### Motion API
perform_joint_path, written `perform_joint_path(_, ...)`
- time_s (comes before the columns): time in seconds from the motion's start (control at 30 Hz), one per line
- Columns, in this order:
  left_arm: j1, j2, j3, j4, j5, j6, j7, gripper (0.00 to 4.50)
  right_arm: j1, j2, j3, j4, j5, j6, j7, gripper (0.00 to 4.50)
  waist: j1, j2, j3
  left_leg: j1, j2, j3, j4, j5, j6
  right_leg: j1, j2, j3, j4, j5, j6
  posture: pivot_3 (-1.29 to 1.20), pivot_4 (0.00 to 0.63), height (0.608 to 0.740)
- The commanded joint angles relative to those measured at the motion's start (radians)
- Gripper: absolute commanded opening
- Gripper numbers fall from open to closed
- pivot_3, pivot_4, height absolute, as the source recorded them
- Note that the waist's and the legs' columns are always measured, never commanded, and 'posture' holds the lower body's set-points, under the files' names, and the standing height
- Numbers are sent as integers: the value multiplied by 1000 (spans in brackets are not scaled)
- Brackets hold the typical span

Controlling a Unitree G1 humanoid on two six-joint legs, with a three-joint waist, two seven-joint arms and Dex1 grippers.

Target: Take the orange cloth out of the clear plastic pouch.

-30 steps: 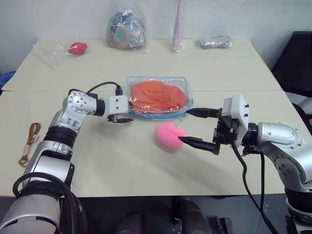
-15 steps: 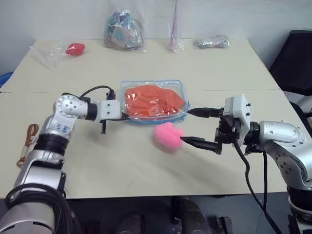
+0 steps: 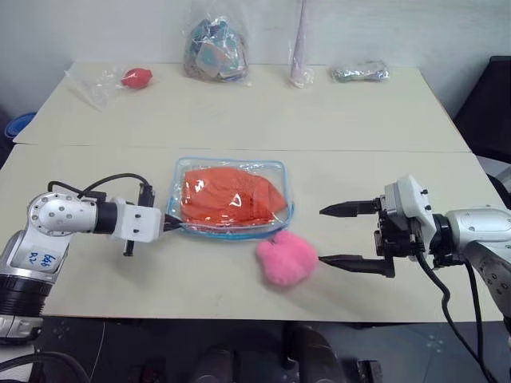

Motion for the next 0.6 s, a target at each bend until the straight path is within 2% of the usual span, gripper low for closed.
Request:
perform_joint_path(0.03,-29,-16,14,17,22,-13,57,56,-18,-6,-23,-6,9,-21,-4,4500,-1,0,0,0,0,0,0,0,0,0,1,0,0,0,0,0,150,740)
perform_joint_path(0.07,-34,-24,15,20,21,-2,68,56,-20,-5,-22,-4,8,-22,-5,4500,-2,0,0,0,0,0,0,0,0,0,1,0,0,0,0,0,150,740)
perform_joint_path(0.17,-33,-32,22,8,3,24,75,704,-20,-7,-22,-2,7,-26,-3,4500,-2,0,0,0,0,1,0,0,0,0,1,0,0,0,0,0,150,740)
perform_joint_path(0.27,-16,-25,34,-17,-12,34,73,1678,-18,-9,-22,1,5,-30,0,4500,-2,0,0,0,0,1,0,0,0,0,1,0,0,0,0,0,150,740)
perform_joint_path(0.4,23,-9,66,-67,-44,91,75,2691,-15,-13,-16,9,-6,-43,8,4500,-2,0,0,0,0,1,0,0,0,0,1,0,0,0,0,0,150,740)
perform_joint_path(0.53,92,20,149,-194,-168,286,44,3890,-17,-15,-13,24,-21,-59,15,4500,-3,0,0,0,1,1,0,0,0,0,1,0,0,0,0,0,150,740)
perform_joint_path(0.6,114,42,197,-287,-292,494,35,3890,-18,-15,-8,35,-42,-76,16,4500,-4,0,0,0,1,1,0,0,-1,0,1,0,0,0,0,0,150,740)
